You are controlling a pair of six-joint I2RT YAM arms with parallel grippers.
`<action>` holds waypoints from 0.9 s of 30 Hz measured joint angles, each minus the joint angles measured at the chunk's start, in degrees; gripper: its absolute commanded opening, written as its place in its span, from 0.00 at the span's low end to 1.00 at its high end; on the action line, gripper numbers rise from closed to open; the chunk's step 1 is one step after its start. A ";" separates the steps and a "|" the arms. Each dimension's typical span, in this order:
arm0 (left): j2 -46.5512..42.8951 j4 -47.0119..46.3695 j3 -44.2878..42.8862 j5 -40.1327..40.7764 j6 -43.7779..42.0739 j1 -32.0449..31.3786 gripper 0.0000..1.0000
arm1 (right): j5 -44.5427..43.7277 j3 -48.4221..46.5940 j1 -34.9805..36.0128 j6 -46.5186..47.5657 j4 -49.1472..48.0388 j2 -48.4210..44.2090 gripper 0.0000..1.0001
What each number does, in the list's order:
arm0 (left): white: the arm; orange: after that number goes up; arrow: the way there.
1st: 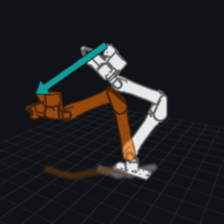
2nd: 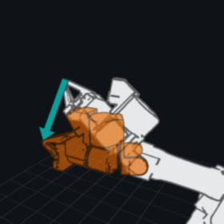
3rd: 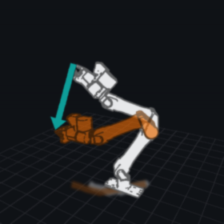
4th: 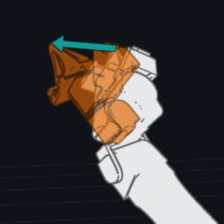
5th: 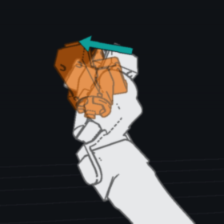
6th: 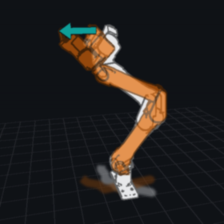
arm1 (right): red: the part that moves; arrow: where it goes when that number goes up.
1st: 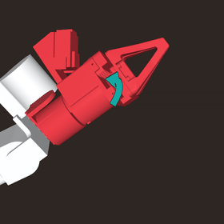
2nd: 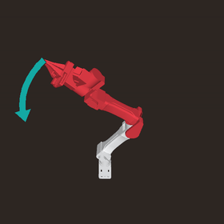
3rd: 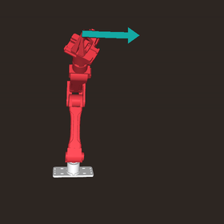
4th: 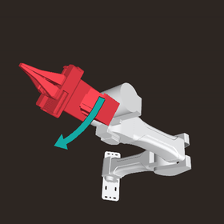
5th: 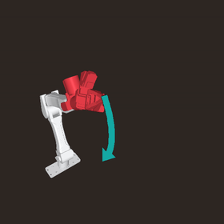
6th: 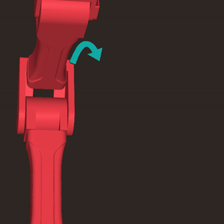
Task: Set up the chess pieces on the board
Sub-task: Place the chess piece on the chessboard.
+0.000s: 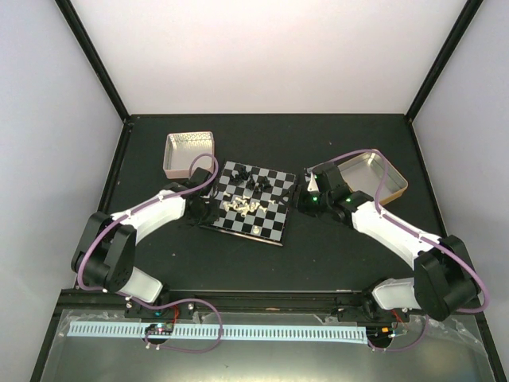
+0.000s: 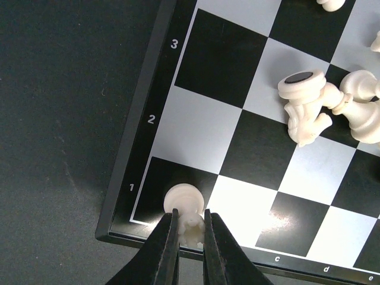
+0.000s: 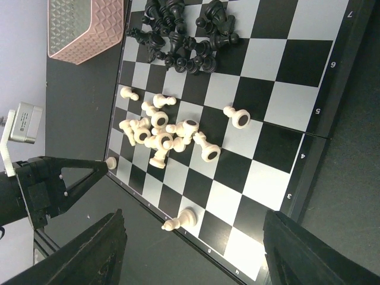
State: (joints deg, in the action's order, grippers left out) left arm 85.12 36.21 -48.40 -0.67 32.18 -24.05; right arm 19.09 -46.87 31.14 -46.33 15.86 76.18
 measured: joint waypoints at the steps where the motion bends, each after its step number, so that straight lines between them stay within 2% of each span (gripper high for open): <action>1: 0.00 0.02 -0.02 0.00 0.00 0.02 0.05 | 0.15 0.00 0.00 0.00 0.00 0.00 0.64; 8: 0.17 0.63 -0.02 0.00 0.00 0.04 0.28 | 0.87 0.00 0.00 0.00 -0.02 0.00 0.64; 11: 0.68 2.03 -0.02 0.42 0.04 0.04 0.34 | 1.03 0.00 0.00 0.22 -0.02 0.00 0.64; 21: -1.42 4.07 -0.90 0.66 -0.37 0.04 0.43 | 0.92 -0.02 0.00 2.75 1.33 0.00 0.63; 27: -13.07 3.76 -0.55 0.74 -0.63 0.04 0.49 | -2.27 -1.49 0.00 7.34 4.90 0.42 0.60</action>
State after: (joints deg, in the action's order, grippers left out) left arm 72.05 39.97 -48.95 0.08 31.55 -24.01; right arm 16.82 -48.36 31.14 -38.98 20.75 76.60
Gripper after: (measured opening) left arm 0.447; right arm 0.617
